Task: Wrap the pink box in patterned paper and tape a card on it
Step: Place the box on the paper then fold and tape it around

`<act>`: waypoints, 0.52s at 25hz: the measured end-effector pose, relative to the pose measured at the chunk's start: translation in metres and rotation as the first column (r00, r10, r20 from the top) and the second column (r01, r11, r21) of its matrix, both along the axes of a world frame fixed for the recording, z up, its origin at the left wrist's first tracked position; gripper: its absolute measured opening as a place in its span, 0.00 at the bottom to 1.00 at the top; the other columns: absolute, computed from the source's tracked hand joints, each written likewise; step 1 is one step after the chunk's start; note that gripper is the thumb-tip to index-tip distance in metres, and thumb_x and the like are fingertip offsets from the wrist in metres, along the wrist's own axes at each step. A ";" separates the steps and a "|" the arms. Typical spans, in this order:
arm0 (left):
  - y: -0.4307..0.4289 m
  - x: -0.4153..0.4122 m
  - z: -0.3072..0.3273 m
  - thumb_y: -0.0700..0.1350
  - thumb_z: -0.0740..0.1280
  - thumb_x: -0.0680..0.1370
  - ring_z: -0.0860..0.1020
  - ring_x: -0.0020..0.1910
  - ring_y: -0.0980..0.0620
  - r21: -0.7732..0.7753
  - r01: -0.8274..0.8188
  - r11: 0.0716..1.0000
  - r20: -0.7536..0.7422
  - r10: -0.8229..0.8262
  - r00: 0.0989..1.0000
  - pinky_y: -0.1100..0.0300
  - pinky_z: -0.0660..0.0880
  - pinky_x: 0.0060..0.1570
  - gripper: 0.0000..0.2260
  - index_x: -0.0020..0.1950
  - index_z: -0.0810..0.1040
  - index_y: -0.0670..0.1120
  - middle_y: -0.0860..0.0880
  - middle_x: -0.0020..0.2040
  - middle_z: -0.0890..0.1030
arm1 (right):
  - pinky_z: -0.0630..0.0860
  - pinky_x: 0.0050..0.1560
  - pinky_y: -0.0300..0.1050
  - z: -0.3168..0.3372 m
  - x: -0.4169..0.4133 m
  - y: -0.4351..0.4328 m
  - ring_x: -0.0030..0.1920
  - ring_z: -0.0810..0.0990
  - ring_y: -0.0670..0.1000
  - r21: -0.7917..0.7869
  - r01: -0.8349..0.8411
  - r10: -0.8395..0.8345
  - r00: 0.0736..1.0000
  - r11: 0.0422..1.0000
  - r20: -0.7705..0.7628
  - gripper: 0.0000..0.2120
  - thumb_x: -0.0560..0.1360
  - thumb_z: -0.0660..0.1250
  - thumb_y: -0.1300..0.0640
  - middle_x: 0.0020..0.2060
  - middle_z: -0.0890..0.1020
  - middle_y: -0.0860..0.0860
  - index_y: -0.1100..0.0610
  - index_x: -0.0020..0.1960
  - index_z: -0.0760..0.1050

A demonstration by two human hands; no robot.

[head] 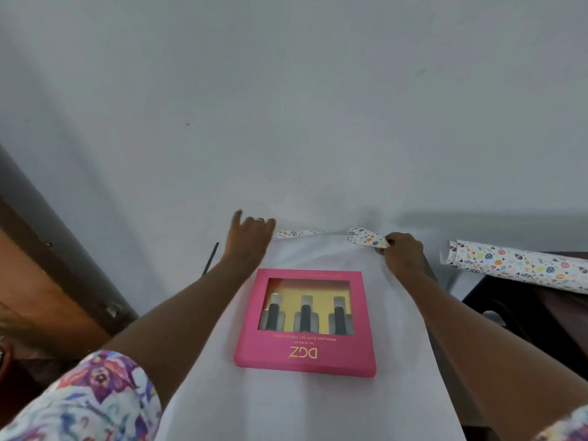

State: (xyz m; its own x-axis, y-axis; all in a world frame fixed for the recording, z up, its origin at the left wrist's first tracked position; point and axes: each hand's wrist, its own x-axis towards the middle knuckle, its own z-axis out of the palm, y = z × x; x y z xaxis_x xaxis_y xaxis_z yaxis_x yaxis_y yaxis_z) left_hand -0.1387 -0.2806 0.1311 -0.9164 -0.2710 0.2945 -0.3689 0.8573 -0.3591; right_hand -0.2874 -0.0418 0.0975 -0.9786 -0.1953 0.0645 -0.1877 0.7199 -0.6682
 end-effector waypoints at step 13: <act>-0.028 0.030 0.024 0.41 0.58 0.79 0.76 0.57 0.46 0.348 -0.097 0.933 -0.088 0.135 0.987 0.48 0.55 0.70 0.13 0.57 0.79 0.49 0.48 0.54 0.82 | 0.72 0.49 0.55 0.019 0.054 0.007 0.51 0.75 0.65 -0.192 0.313 -0.362 0.872 0.930 -0.329 0.08 0.75 0.63 0.61 0.49 0.76 0.64 0.65 0.52 0.74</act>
State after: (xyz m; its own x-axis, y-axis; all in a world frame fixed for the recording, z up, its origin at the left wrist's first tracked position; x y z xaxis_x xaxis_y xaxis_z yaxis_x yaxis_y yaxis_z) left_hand -0.1086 -0.3082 0.1550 -0.8400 -0.4751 0.2618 -0.4934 0.8698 -0.0047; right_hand -0.2333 -0.0348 0.1164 -0.8904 0.1765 0.4196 -0.1896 0.6943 -0.6943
